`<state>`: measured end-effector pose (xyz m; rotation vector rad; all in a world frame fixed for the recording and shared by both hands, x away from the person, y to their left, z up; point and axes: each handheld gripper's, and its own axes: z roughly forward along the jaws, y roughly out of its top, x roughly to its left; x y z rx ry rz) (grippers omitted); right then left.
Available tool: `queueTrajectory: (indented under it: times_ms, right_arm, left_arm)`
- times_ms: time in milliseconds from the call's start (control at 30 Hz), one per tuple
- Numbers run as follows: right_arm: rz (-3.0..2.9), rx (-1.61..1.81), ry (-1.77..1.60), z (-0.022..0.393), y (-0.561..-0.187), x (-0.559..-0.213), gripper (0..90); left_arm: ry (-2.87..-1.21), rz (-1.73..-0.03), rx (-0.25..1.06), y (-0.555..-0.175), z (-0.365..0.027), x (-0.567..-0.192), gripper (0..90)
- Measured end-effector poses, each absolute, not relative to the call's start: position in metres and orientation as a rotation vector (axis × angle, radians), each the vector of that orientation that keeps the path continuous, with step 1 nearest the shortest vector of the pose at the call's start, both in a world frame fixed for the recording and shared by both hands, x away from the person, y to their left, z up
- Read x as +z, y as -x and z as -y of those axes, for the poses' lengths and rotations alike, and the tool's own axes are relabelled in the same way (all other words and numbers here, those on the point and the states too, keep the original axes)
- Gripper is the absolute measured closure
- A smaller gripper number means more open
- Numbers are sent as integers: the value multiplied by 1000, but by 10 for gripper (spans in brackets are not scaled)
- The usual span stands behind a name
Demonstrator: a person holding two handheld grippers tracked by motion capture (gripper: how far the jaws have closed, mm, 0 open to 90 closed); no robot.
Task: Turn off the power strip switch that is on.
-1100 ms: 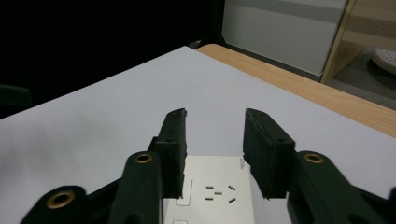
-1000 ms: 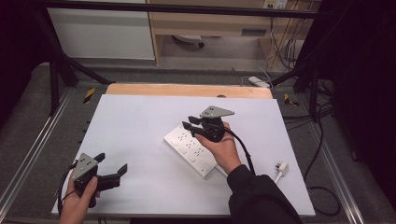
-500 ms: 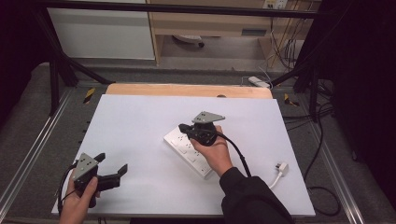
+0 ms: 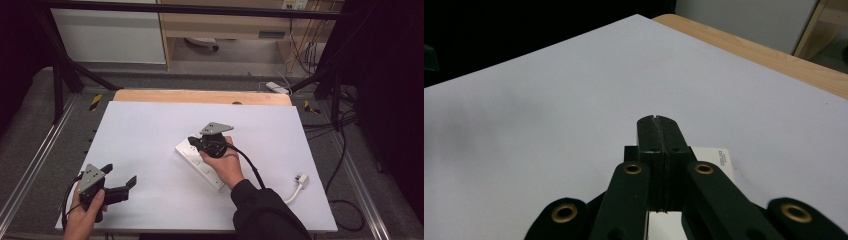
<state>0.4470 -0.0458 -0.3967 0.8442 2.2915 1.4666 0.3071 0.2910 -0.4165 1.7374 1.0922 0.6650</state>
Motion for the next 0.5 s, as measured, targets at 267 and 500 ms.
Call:
queueTrajectory:
  times_ms: [267,500]
  right_arm:
    - [-2324,1439,-854,40,-450,-404,900]
    - [-2352,1407,-861,36,-452,-409,900]
  left_arm:
    - [-1738,-1090,671,-307,-291,-416,52]
    - [-1738,-1090,670,-307,-291,-416,52]
